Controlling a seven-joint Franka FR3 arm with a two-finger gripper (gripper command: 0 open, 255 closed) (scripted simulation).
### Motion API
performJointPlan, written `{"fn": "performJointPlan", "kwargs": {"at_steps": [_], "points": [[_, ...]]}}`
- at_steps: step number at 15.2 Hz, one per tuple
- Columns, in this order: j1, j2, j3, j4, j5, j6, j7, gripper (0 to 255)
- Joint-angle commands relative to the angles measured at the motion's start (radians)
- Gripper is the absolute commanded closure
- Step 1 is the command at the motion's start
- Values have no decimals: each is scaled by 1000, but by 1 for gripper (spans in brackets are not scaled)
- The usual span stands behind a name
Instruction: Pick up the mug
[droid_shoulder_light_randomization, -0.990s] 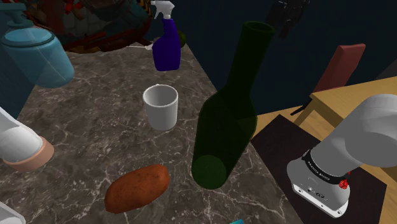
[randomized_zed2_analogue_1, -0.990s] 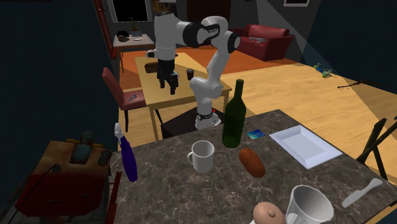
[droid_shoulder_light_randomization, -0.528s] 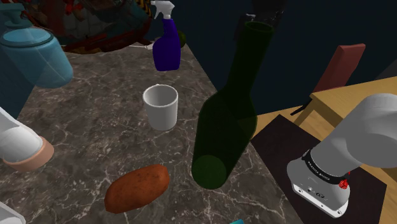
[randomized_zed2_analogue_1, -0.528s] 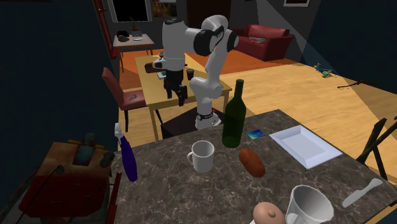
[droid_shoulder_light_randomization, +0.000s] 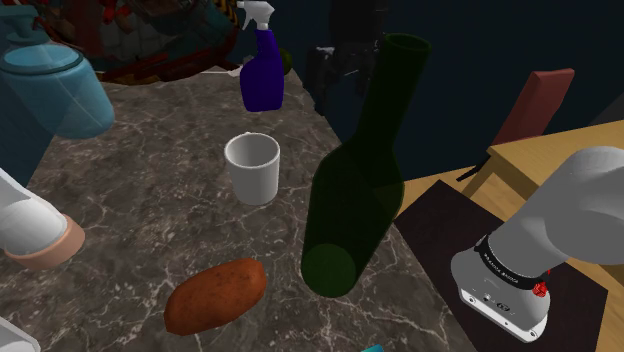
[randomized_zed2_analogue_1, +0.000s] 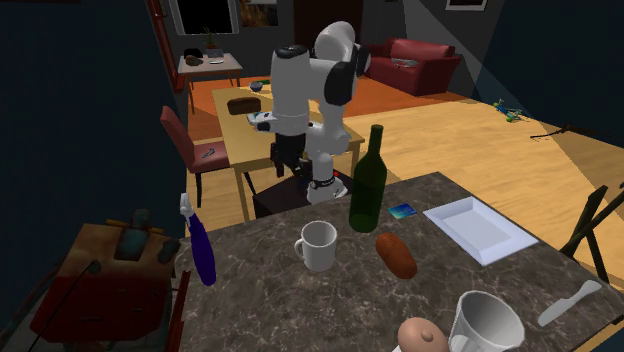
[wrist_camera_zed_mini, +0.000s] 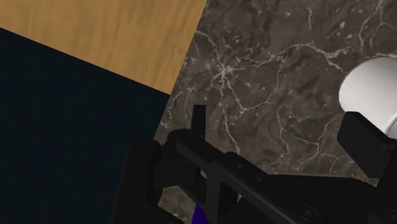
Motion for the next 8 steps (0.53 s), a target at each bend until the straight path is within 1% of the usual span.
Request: {"fn": "performJointPlan", "kwargs": {"at_steps": [1, 5, 8], "points": [[3, 61, 43, 52, -10, 3, 53, 0], [10, 202, 127, 157, -55, 18, 164, 0], [24, 322, 184, 249, -112, 19, 256, 0]]}}
